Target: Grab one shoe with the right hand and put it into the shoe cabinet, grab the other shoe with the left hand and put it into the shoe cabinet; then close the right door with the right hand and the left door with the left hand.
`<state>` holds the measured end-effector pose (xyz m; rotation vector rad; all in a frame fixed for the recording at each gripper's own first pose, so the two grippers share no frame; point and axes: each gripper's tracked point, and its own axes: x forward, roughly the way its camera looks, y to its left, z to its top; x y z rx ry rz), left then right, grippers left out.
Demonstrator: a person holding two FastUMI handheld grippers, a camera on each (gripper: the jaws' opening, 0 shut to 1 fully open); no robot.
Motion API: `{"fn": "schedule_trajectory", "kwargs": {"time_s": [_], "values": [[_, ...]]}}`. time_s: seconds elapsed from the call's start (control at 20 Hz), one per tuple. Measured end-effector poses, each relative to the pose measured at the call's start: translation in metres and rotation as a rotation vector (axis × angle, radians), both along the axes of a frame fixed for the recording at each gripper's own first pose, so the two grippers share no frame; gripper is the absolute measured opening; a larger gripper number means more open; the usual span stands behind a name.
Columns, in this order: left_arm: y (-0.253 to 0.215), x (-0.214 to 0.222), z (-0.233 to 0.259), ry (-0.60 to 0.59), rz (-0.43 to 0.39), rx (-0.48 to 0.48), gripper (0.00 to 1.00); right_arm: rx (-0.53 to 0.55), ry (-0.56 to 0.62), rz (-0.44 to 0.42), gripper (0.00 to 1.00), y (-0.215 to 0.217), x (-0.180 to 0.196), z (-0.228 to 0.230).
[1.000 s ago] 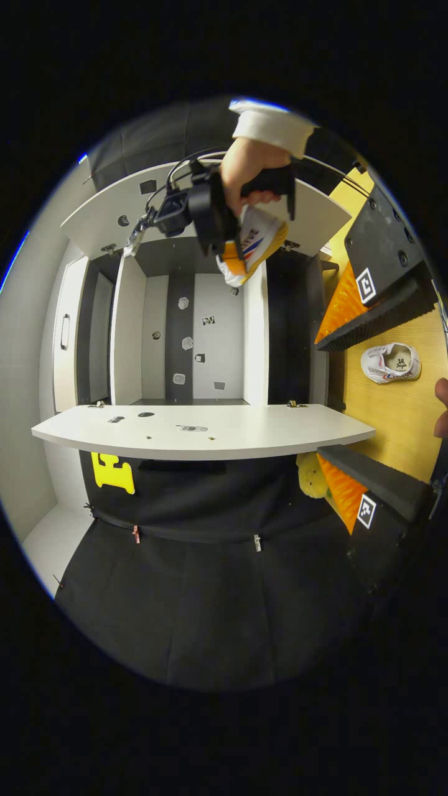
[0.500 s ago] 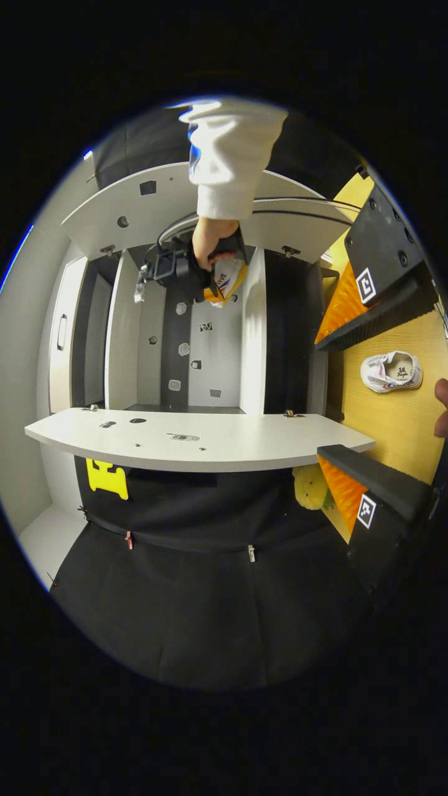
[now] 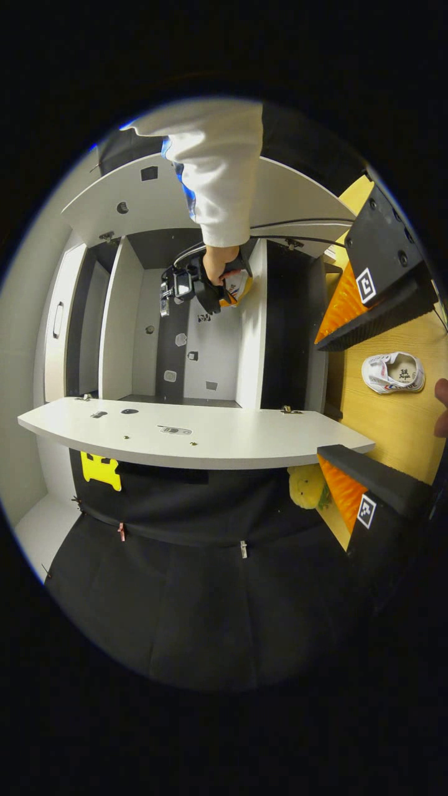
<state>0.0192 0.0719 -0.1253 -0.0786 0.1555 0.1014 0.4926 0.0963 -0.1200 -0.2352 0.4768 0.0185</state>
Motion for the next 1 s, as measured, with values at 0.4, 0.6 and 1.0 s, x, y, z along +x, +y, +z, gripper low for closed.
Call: {"fn": "schedule_trajectory", "kwargs": {"time_s": [0.4, 0.6, 1.0], "values": [[-0.002, 0.003, -0.004, 0.007, 0.001, -0.007, 0.95, -0.024, 0.044, -0.004, 0.17, 0.013, -0.003, -0.021], [-0.005, 0.004, -0.006, 0.008, -0.012, -0.011, 0.95, 0.021, 0.034, 0.026, 0.60, 0.025, -0.023, -0.014], [-0.012, 0.000, -0.009, 0.000, -0.036, 0.008, 0.95, 0.088, -0.166, 0.010, 0.98, 0.018, -0.083, 0.042]]}}
